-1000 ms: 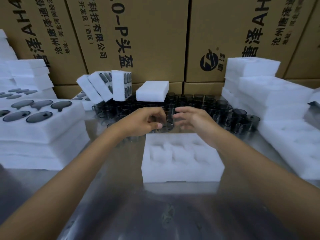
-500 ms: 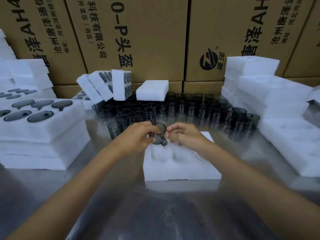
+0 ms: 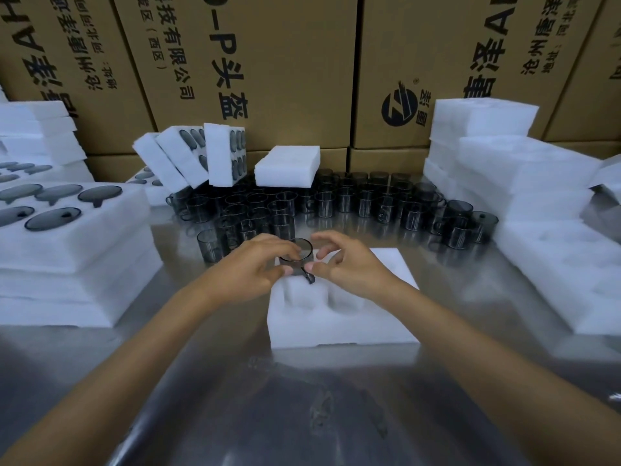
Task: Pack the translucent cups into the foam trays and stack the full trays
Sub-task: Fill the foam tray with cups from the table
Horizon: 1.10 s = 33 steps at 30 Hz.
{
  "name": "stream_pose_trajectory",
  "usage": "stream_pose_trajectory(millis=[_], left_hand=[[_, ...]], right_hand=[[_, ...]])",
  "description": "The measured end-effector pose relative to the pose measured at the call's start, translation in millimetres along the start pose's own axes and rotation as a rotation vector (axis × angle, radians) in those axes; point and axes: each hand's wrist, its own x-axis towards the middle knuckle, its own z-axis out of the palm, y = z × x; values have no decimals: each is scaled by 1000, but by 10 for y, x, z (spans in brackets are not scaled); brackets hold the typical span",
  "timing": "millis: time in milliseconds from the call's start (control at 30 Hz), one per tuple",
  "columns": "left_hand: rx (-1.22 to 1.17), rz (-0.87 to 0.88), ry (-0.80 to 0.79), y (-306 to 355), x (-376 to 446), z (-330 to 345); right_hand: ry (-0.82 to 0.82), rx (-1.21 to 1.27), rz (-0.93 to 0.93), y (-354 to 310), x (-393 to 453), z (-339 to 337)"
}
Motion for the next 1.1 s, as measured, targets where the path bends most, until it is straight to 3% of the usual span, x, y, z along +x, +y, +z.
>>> stream_pose_trajectory(millis=[167,400,600,833,967,1100], left_hand=[[-50,-18,185,-4,-74,145],[-113,-55,154,-37,-170,279],[-170,-83,155,-69,-226,425],[-206,-76,177,-101,-220,479],[-278,-126,259,-109,-183,464],[68,-279,455,-309,-1,333]], right_hand=[[-1,-296,-168,61,-17,-46],[23,-695,-269,142,-26,-78],[-59,-724,-163,216,21,-12],[-34,-845,-204,238,-25,-7],[-17,-732,-162,237,-2,20],[39,-606,-146,302,13,35]])
